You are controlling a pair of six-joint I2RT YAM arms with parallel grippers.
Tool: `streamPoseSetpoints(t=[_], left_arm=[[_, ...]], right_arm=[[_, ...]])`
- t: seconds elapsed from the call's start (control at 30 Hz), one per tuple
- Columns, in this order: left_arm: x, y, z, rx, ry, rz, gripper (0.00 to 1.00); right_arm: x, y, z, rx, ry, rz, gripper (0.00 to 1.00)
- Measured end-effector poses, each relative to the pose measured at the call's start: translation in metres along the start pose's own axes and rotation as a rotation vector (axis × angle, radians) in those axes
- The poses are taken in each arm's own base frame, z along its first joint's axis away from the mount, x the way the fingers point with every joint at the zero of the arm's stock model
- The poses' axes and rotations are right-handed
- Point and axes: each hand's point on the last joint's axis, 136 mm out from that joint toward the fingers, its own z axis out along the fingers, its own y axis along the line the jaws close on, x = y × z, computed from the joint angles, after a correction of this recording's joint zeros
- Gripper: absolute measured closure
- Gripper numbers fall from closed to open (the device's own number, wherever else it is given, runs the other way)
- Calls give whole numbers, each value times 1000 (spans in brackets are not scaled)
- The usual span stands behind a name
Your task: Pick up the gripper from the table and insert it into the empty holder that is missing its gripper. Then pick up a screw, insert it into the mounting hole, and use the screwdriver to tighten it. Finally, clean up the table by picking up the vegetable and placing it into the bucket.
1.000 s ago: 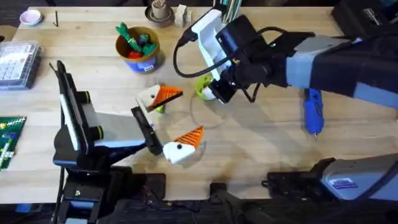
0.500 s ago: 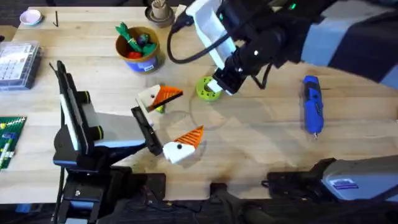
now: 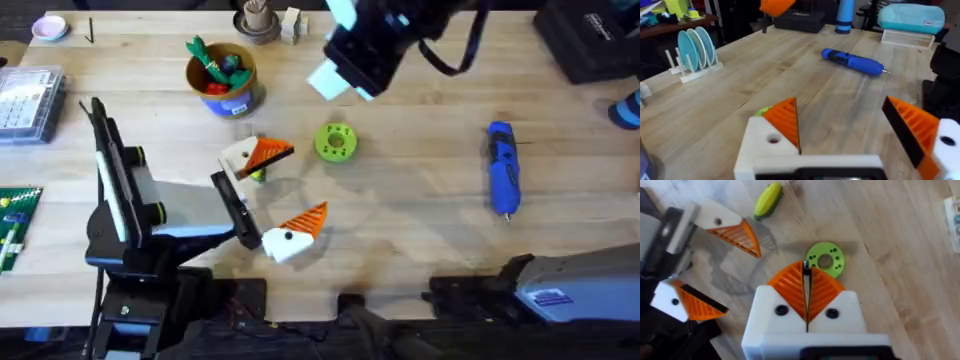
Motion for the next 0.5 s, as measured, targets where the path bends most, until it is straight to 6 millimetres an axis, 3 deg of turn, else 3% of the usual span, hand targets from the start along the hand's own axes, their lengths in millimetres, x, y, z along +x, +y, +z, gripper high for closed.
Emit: streamPoseSetpoints(t=[0.17,0.5], left_arm=[[0,0,0,0,0,0,8],[0,0,0,-2,0,0,7]], right_arm=[[-24,28,1,-52,26,-50,995],[-37,85,31,-137,102,-156,995]])
